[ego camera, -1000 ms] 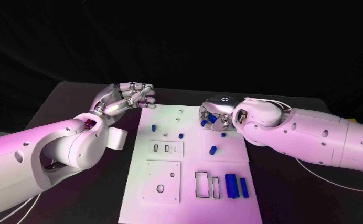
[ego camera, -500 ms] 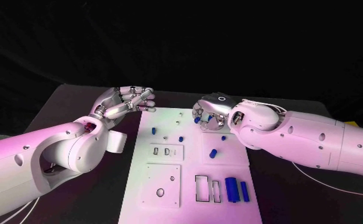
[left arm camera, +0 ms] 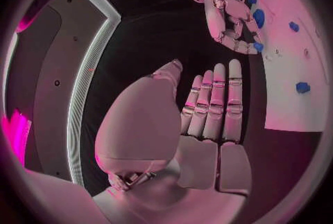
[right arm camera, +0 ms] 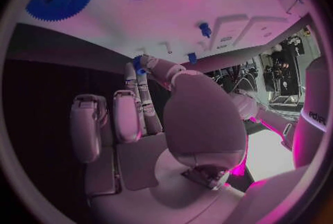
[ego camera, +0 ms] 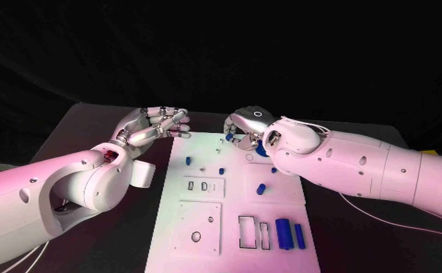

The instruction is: Assemble the parts on the task board

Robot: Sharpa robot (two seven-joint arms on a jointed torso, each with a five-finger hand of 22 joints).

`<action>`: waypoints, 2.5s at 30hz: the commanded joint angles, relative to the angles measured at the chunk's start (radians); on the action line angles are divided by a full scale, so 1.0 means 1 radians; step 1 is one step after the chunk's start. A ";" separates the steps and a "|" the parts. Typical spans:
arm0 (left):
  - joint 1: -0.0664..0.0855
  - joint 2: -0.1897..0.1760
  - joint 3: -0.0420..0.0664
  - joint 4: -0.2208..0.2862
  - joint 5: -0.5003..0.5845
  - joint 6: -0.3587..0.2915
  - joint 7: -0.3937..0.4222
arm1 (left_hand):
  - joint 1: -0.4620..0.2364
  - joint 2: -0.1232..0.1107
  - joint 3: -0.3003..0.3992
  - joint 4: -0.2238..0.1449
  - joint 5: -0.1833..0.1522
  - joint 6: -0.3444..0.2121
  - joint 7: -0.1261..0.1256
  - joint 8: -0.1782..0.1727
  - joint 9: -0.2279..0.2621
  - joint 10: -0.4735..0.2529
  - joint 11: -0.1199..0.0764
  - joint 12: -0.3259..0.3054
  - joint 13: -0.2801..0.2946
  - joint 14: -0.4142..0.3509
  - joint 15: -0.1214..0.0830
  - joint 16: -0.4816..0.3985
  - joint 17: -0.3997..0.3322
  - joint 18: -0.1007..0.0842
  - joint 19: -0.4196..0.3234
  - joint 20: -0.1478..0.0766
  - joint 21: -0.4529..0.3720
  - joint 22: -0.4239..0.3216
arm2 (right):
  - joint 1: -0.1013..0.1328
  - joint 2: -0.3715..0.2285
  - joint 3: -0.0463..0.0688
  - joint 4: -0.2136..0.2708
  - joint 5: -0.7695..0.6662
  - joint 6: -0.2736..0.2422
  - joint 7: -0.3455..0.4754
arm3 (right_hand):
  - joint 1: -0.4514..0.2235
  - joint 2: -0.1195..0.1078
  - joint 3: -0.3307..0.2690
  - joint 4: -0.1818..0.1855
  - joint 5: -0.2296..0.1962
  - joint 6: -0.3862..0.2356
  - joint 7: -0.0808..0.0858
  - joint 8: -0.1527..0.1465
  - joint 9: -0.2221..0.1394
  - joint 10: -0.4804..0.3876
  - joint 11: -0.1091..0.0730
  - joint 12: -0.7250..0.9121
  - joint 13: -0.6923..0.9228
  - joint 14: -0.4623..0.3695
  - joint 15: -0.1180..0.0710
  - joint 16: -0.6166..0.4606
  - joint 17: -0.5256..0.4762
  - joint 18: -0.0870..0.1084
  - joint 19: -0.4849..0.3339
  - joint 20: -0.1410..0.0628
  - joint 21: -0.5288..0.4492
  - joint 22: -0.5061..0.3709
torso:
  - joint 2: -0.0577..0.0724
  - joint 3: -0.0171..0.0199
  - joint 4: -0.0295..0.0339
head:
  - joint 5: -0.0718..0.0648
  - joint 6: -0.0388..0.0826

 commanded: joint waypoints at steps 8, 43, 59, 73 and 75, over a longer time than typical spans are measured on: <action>0.006 0.002 0.001 0.002 0.003 0.023 0.002 | -0.007 -0.001 0.007 0.000 -0.005 -0.004 0.001 -0.003 -0.001 -0.006 0.001 -0.006 -0.001 -0.008 0.001 -0.005 0.002 0.018 0.007 0.002 0.004 0.002 | -0.006 0.039 0.001 -0.038 -0.002 -0.024 -0.005 | 0.018 0.027 0.003 0.001 0.000 -0.011 0.002 0.005 0.071 0.016 -0.025 -0.006 -0.001 0.041 -0.003 0.005 0.001 -0.009 0.010 0.003 0.006 0.102 | 0.004 -0.0001 0.0006 | 0.006 -0.005; 0.019 0.002 0.001 0.003 0.003 0.024 0.003 | -0.008 -0.001 0.008 0.000 -0.005 -0.005 0.001 -0.004 -0.001 -0.007 0.001 -0.008 -0.001 -0.011 0.001 -0.007 0.003 0.018 0.006 0.002 0.005 0.002 | -0.016 0.083 0.000 -0.081 0.023 0.031 0.010 | -0.018 0.003 0.017 0.016 -0.009 -0.093 0.029 -0.047 0.074 -0.071 0.007 -0.057 -0.018 0.023 0.024 -0.026 -0.054 0.005 -0.034 0.025 -0.030 0.045 | 0.006 -0.0011 -0.0006 | 0.017 -0.018; 0.021 -0.001 0.001 -0.001 0.003 0.023 0.001 | -0.009 0.000 0.009 -0.001 -0.005 -0.005 0.001 -0.004 -0.001 -0.006 0.001 -0.010 0.000 -0.013 0.002 -0.008 0.005 0.018 0.005 0.003 0.007 0.003 | -0.016 0.054 -0.001 -0.057 0.023 0.039 0.015 | -0.045 -0.046 -0.010 0.028 0.011 -0.140 0.033 -0.093 0.077 -0.176 0.023 -0.044 -0.047 -0.003 0.039 -0.079 -0.137 0.035 -0.121 0.044 -0.121 -0.080 | 0.006 0.0010 -0.0037 | 0.022 -0.022; 0.022 -0.007 0.001 -0.010 0.005 0.030 0.002 | -0.008 0.002 0.011 -0.001 -0.005 -0.005 0.001 -0.004 -0.001 -0.006 0.001 -0.011 0.000 -0.013 0.002 -0.009 0.007 0.018 0.004 0.003 0.007 0.003 | -0.007 -0.150 0.009 0.086 0.144 -0.049 0.013 | -0.059 -0.049 -0.029 0.052 0.034 -0.109 0.036 -0.094 0.088 -0.058 0.006 0.031 -0.029 0.019 0.025 -0.033 -0.084 0.012 -0.046 0.033 -0.057 0.022 | 0.003 0.0069 -0.0132 | 0.014 -0.011; 0.022 -0.007 0.001 -0.013 0.005 0.031 0.002 | -0.008 0.002 0.011 -0.001 -0.005 -0.005 0.001 -0.004 -0.001 -0.006 0.001 -0.011 0.000 -0.013 0.002 -0.009 0.007 0.018 0.004 0.003 0.007 0.003 | -0.005 -0.182 0.011 0.105 0.190 -0.043 0.011 | -0.067 -0.060 -0.044 0.059 0.044 -0.115 0.038 -0.101 0.088 -0.015 -0.001 0.054 -0.017 0.025 0.020 -0.018 -0.066 0.007 -0.031 0.028 -0.043 0.044 | 0.002 0.0088 -0.0157 | 0.013 -0.011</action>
